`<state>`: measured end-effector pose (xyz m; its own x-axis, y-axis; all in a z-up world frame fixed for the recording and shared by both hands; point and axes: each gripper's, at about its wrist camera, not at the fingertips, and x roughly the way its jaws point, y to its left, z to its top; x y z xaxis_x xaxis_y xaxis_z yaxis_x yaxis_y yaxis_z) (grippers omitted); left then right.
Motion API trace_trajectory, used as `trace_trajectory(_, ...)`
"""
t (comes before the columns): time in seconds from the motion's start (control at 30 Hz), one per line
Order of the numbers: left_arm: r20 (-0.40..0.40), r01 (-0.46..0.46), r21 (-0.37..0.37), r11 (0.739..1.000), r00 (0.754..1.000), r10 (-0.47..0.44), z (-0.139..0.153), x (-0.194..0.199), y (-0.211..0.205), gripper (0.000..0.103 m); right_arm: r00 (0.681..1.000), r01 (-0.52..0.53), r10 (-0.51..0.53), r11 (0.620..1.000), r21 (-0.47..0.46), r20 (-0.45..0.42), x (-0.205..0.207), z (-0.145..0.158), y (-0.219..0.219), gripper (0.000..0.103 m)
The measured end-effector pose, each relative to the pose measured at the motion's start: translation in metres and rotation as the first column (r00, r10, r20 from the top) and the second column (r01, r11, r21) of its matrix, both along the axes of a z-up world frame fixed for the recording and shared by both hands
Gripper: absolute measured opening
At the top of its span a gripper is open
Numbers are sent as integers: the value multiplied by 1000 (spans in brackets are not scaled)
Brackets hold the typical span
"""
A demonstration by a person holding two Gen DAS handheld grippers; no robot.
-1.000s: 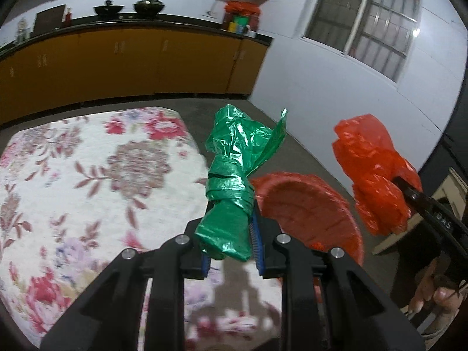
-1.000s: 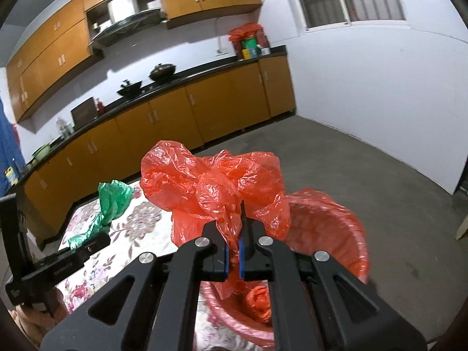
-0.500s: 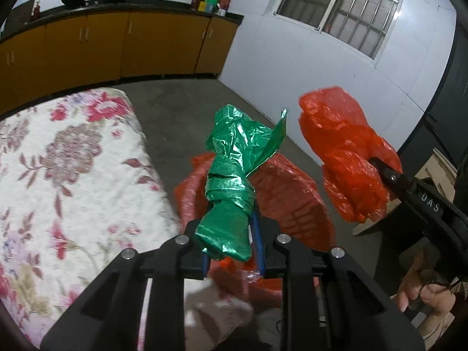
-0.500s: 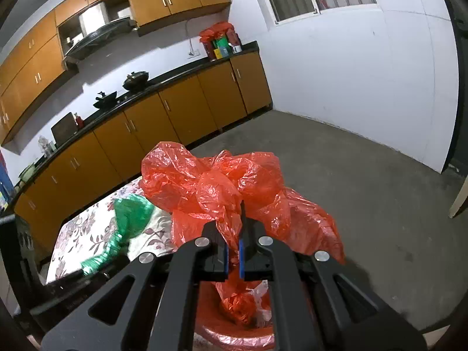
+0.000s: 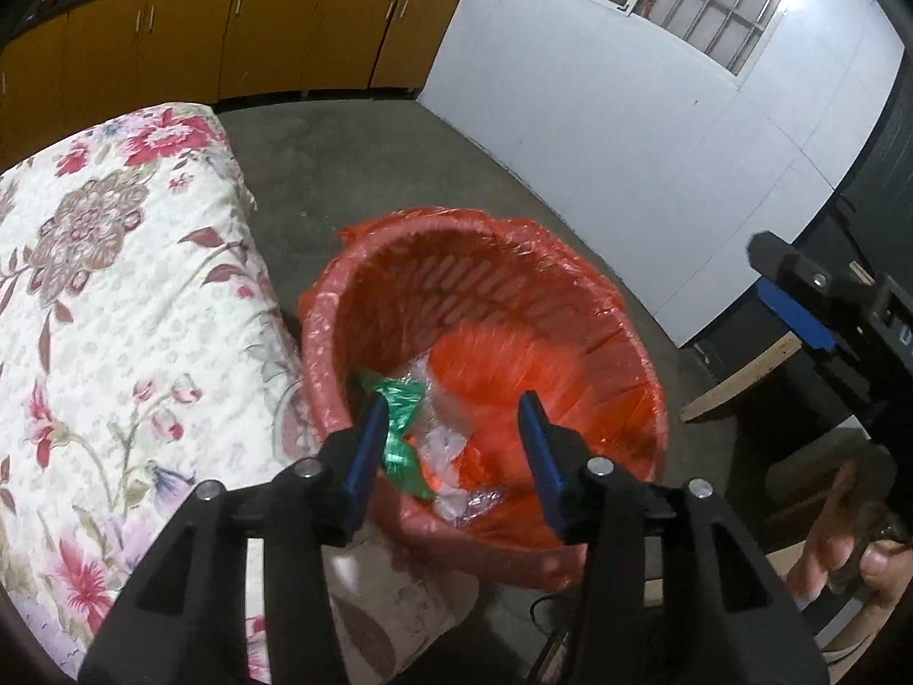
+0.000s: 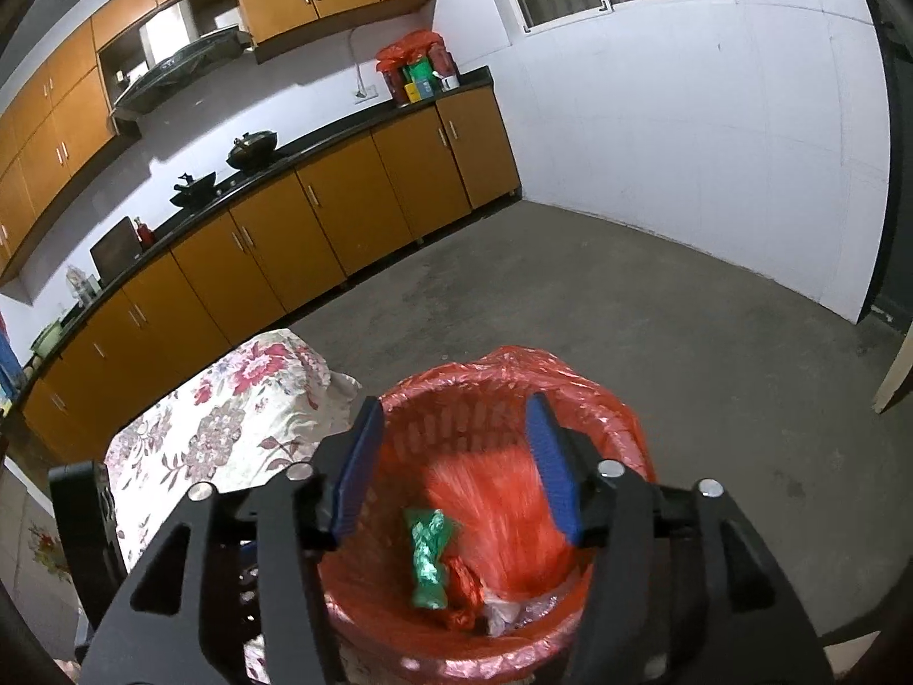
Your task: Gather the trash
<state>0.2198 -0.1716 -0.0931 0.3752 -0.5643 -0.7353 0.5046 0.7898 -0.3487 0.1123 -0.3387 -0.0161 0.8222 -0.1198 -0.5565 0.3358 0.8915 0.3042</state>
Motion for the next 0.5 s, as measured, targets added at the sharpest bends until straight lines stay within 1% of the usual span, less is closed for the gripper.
trace_trajectory(0.03, 12, -9, 2, 1000, 1000, 9, 2, -3, 6, 52, 1000, 0, 0, 1000, -10, -4, -4, 1, 1, 61)
trace_trajectory(0.07, 26, -18, 5, 1000, 999, 18, 5, -5, 10, 54, 1000, 1, -1, 1000, -22, -3, -6, 3, 3, 65)
trace_trajectory(0.1, 45, -29, 9, 1000, 999, 29, 9, -7, 15, 59, 1000, 4, -4, 999, -46, 2, -11, 6, 6, 70)
trace_trajectory(0.13, 76, -49, 13, 999, 996, 48, 15, -13, 23, 65, 1000, 8, -8, 998, -67, 8, -13, 9, 8, 73)
trace_trajectory(0.17, 95, -65, 14, 998, 993, 63, 20, -16, 27, 68, 1000, 13, -11, 995, -94, 19, -19, 11, 13, 77)
trace_trajectory(0.2, 115, -84, 13, 996, 990, 82, 24, -20, 34, 74, 1000, 18, -15, 993, -121, 26, -24, 14, 17, 81)
trace_trajectory(0.23, 137, -105, 9, 994, 985, 102, 29, -25, 42, 77, 999, 28, -23, 989, -147, 35, -29, 17, 21, 84)
trace_trajectory(0.27, 163, -129, 7, 992, 979, 126, 35, -28, 52, 79, 999, 36, -29, 985, -166, 46, -34, 20, 25, 89)
trace_trajectory(0.33, 213, -179, 12, 984, 962, 172, 46, -38, 69, 87, 997, 48, -36, 979, -199, 62, -44, 26, 33, 92)
trace_trajectory(0.43, 279, -261, 19, 965, 928, 246, 61, -54, 95, 93, 998, 62, -51, 964, -260, 49, -54, 36, 45, 97)
trace_trajectory(0.5, 324, -319, 21, 948, 899, 295, 71, -66, 112, 97, 997, 81, -72, 945, -318, 42, -58, 41, 54, 99)
